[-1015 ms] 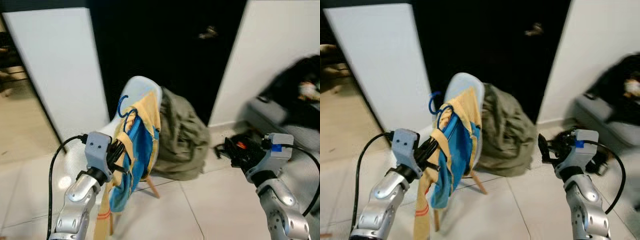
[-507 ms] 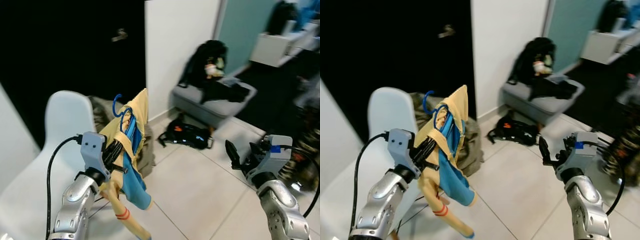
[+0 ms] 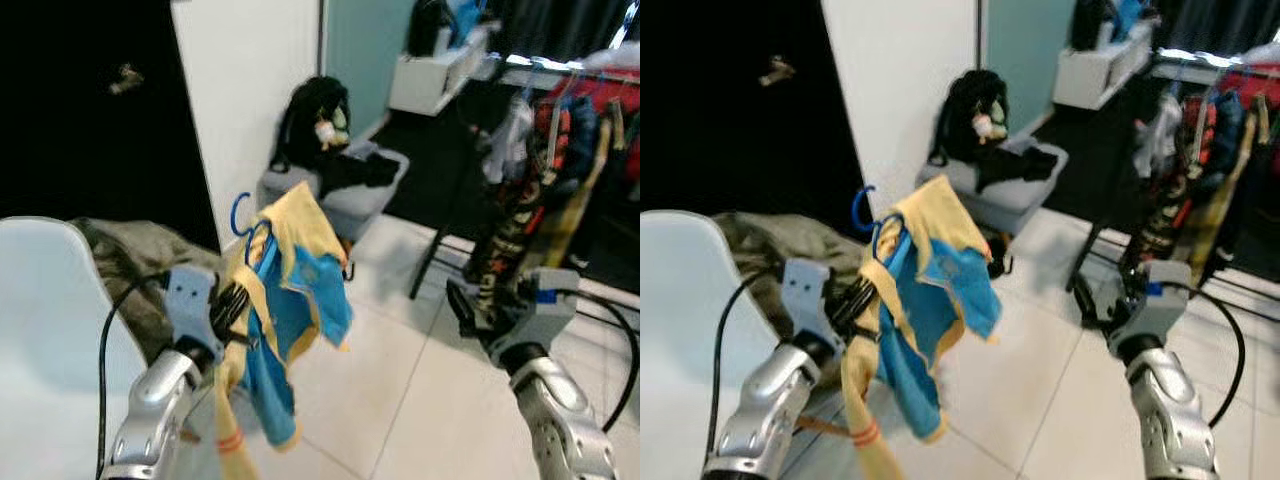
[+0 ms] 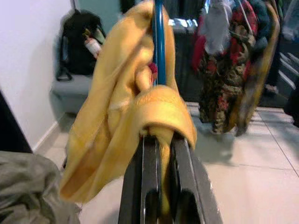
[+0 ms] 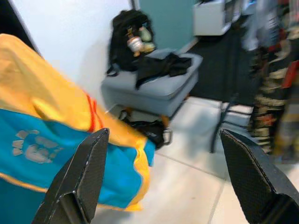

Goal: Hang hanger

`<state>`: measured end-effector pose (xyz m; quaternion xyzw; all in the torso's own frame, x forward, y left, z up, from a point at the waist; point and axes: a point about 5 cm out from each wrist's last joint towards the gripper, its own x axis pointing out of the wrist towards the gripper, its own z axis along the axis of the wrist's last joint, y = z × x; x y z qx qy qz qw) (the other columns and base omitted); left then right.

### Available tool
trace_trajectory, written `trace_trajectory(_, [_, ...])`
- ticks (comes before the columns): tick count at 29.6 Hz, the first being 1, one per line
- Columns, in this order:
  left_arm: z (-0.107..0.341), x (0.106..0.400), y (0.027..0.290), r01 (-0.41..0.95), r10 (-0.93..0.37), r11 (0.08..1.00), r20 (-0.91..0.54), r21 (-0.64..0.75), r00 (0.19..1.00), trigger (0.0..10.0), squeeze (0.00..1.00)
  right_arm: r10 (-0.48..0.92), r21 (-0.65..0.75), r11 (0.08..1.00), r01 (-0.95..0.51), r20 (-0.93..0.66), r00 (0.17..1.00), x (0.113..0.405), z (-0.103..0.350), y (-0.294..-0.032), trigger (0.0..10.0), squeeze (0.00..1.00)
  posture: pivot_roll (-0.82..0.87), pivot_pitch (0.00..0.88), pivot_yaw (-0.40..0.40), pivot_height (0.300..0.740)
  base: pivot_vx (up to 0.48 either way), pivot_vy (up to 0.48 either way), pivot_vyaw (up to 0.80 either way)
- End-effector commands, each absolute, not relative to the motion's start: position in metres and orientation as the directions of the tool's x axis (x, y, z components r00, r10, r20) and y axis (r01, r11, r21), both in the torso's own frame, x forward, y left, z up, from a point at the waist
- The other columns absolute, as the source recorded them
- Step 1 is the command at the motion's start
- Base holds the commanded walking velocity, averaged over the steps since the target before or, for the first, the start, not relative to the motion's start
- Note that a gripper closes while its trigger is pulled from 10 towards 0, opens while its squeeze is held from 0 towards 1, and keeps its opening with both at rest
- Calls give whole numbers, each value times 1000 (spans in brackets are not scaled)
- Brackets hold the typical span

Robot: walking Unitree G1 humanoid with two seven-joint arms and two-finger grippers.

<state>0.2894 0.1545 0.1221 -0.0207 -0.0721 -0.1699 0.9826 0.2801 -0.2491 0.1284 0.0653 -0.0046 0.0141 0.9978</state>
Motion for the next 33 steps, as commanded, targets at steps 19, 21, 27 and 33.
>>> trace_trajectory(19, [128, 290, 156, 328, -331, 944, 163, 47, 930, 10000, 0, 54, 140, 989, -57, 30, 998, 277, 129, -244, 10000, 0, -91, 0, 19, 740, 0, -222, -435])
trace_trajectory(21, [128, 290, 156, 328, -332, 943, 162, 47, 929, 10000, 0, 54, 141, 988, -57, 31, 998, 277, 129, -244, 10000, 0, -91, 0, 19, 740, 0, -454, 0])
trace_trajectory(27, [128, 290, 155, 331, -334, 943, 163, 45, 928, 10000, 0, 54, 145, 988, -58, 33, 998, 277, 129, -244, 10000, 0, -92, 0, 21, 740, 0, -454, 0])
trace_trajectory(33, [128, 290, 154, 336, -339, 941, 163, 42, 927, 10000, 0, 53, 147, 987, -58, 35, 998, 277, 130, -244, 10000, 0, -94, 0, 20, 740, 0, -454, 0])
